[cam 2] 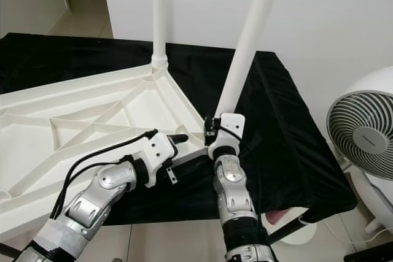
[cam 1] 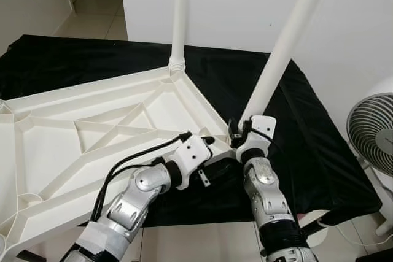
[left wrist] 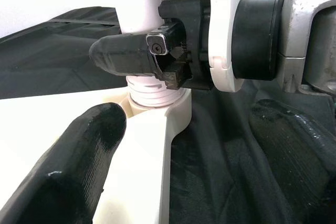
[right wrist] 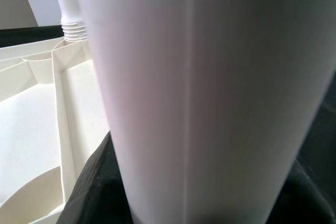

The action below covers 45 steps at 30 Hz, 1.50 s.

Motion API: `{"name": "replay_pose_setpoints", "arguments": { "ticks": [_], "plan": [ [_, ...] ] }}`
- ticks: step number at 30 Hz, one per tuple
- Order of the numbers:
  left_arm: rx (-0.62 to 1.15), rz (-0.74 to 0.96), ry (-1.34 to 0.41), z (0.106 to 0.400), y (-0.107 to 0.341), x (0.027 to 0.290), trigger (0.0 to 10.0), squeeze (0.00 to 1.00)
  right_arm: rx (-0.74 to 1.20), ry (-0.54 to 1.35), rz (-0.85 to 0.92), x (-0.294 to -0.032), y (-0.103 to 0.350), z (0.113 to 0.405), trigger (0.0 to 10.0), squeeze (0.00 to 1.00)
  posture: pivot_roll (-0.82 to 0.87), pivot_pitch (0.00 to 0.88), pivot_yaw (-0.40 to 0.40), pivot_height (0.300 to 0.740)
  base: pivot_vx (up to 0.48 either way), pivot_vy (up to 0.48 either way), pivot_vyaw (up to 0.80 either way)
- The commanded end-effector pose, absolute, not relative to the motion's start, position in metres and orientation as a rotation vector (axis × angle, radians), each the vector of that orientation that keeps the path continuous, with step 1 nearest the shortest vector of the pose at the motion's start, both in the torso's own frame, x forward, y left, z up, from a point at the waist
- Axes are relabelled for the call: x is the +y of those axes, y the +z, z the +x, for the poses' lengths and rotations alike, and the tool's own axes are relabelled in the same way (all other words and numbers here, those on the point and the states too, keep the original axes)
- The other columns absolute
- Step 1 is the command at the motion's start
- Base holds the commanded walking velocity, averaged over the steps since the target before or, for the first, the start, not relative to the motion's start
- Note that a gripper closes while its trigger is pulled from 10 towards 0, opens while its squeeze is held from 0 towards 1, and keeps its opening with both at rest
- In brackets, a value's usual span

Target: Building children table

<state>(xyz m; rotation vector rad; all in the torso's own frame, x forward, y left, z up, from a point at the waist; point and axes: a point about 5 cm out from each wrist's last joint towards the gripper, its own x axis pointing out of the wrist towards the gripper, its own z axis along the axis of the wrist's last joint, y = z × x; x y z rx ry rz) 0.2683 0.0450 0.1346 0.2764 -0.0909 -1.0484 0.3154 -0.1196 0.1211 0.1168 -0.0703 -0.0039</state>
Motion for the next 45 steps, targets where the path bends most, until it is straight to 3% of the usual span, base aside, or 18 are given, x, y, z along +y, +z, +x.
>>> {"name": "replay_pose_setpoints", "arguments": {
  "ticks": [1, 2, 3, 9, 12, 13, 15, 16, 26, 27, 28, 29, 45],
  "plan": [
    [-0.085, 0.286, -1.074, 0.268, 0.133, 0.043, 10.0, 0.00, 0.014, -0.041, 0.167, -0.125, 0.105, 0.312, 10.0, 0.49, 0.13, 0.000, -0.075, 0.740, 0.000, 0.000, 0.00],
    [-0.085, 0.286, -1.074, 0.268, 0.133, 0.043, 10.0, 0.00, 0.013, -0.047, 0.159, -0.126, 0.105, 0.313, 10.0, 0.49, 0.13, 0.000, -0.075, 0.740, 0.000, 0.000, 0.00],
    [-0.086, 0.285, -1.073, 0.268, 0.133, 0.043, 10.0, 0.00, 0.010, -0.038, 0.146, -0.129, 0.106, 0.314, 10.0, 1.00, 0.13, 0.000, -0.075, 0.740, 0.000, 0.000, 0.00],
    [-0.088, 0.284, -1.068, 0.269, 0.134, 0.043, 10.0, 0.00, 0.002, 0.040, 0.165, -0.138, 0.111, 0.319, 10.0, 1.00, 0.13, 0.000, -0.079, 0.740, 0.000, 0.000, 0.00],
    [-0.089, 0.282, -1.065, 0.269, 0.134, 0.043, 10.0, 0.00, 0.002, 0.194, 0.177, -0.144, 0.120, 0.325, 10.0, 1.00, 0.13, 0.000, -0.079, 0.740, 0.000, 0.000, 0.00],
    [-0.088, 0.281, -1.064, 0.269, 0.134, 0.043, 10.0, 0.00, -0.017, 0.250, 0.135, -0.147, 0.125, 0.326, 10.0, 0.94, 0.13, 0.000, -0.079, 0.740, 0.000, 0.000, 0.00],
    [-0.088, 0.280, -1.065, 0.269, 0.134, 0.043, 10.0, 0.00, -0.030, 0.285, 0.103, -0.149, 0.129, 0.327, 10.0, 0.94, 0.13, 0.000, -0.078, 0.740, 0.000, 0.000, 0.00],
    [-0.088, 0.279, -1.066, 0.269, 0.134, 0.044, 10.0, 0.00, -0.056, 0.356, 0.030, -0.153, 0.133, 0.327, 10.0, 0.00, 0.13, 0.000, -0.077, 0.740, 0.000, 0.000, 0.00],
    [-0.089, 0.280, -1.068, 0.270, 0.134, 0.043, 10.0, 0.00, -0.060, 0.540, -0.111, -0.163, 0.136, 0.327, 10.0, 0.00, 0.13, 0.000, -0.073, 0.740, 0.000, 0.000, 0.00],
    [-0.091, 0.280, -1.069, 0.270, 0.135, 0.043, 10.0, 0.00, -0.048, 0.579, -0.126, -0.163, 0.135, 0.327, 2.4, 0.00, 0.13, 0.000, -0.074, 0.740, 0.000, 0.000, 0.00],
    [-0.092, 0.279, -1.069, 0.270, 0.135, 0.042, 10.0, 0.00, -0.028, 0.608, -0.141, -0.164, 0.133, 0.327, 2.4, 0.00, 0.13, 0.000, -0.073, 0.740, 0.000, 0.000, 0.00],
    [-0.093, 0.278, -1.069, 0.270, 0.135, 0.042, 10.0, 0.00, -0.011, 0.629, -0.152, -0.164, 0.130, 0.327, 0.0, 0.00, 0.13, 0.000, -0.075, 0.740, 0.000, 0.000, 0.00],
    [-0.095, 0.275, -1.059, 0.271, 0.137, 0.044, 10.0, 0.00, 0.022, 0.685, -0.127, -0.162, 0.120, 0.326, 0.0, 0.00, 0.13, 0.000, -0.074, 0.740, 0.000, 0.000, 0.00]
  ]
}}
